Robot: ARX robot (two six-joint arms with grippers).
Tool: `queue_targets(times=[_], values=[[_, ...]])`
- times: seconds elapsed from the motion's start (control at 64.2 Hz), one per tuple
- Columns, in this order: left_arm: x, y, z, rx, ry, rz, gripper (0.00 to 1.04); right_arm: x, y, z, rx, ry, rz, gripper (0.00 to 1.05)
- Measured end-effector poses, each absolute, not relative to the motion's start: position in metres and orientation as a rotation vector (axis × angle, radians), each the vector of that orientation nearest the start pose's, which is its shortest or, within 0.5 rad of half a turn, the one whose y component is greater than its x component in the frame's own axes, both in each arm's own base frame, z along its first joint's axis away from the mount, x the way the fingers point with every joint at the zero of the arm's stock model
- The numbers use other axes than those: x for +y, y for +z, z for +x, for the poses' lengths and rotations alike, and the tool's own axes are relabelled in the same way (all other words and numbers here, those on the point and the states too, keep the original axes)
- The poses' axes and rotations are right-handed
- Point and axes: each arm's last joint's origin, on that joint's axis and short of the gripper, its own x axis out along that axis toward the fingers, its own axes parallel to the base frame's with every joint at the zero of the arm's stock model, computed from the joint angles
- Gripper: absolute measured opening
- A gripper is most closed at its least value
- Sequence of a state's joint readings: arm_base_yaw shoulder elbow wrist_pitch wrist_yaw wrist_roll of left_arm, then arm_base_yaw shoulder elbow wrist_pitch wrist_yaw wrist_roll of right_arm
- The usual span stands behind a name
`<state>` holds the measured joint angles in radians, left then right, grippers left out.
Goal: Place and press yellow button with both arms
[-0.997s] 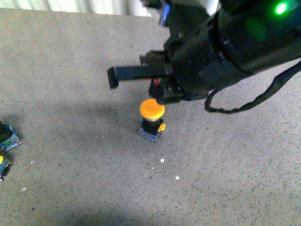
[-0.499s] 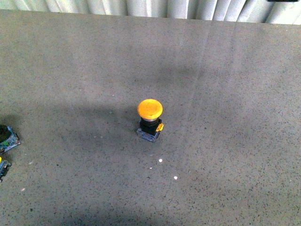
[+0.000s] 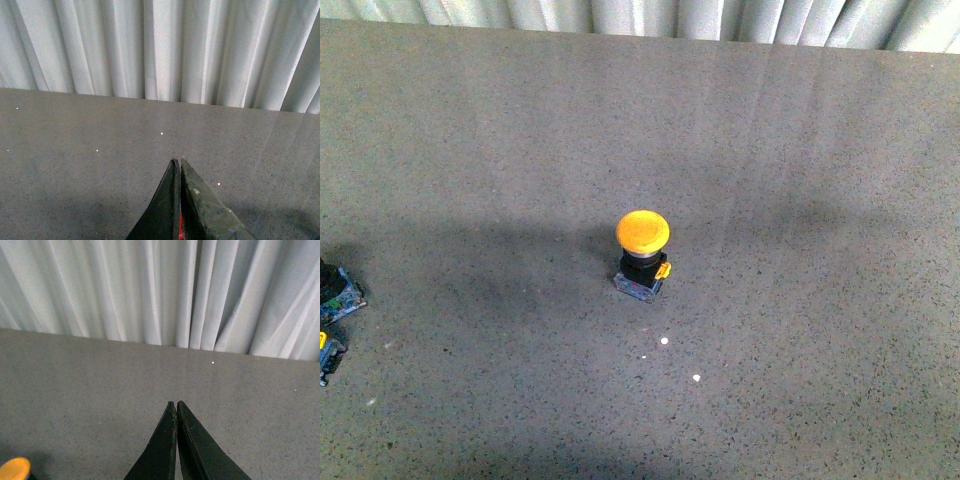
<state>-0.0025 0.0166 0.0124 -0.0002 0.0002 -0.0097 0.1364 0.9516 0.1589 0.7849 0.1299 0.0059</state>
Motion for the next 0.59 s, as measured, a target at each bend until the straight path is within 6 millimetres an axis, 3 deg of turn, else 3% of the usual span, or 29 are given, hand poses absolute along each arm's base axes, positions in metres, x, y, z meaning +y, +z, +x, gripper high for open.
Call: queue_targets(times=[0.343, 0.592], values=[[0.0, 0.166, 0.098, 0.004, -0.002, -0.01, 0.01, 0.002, 0.174, 0.149, 0.013, 0.004, 0.006, 0.01], [0.0, 0.166, 0.098, 0.004, -0.003, -0.009, 0.01, 0.0, 0.169, 0.135, -0.007, 0.0, 0.006, 0.01]])
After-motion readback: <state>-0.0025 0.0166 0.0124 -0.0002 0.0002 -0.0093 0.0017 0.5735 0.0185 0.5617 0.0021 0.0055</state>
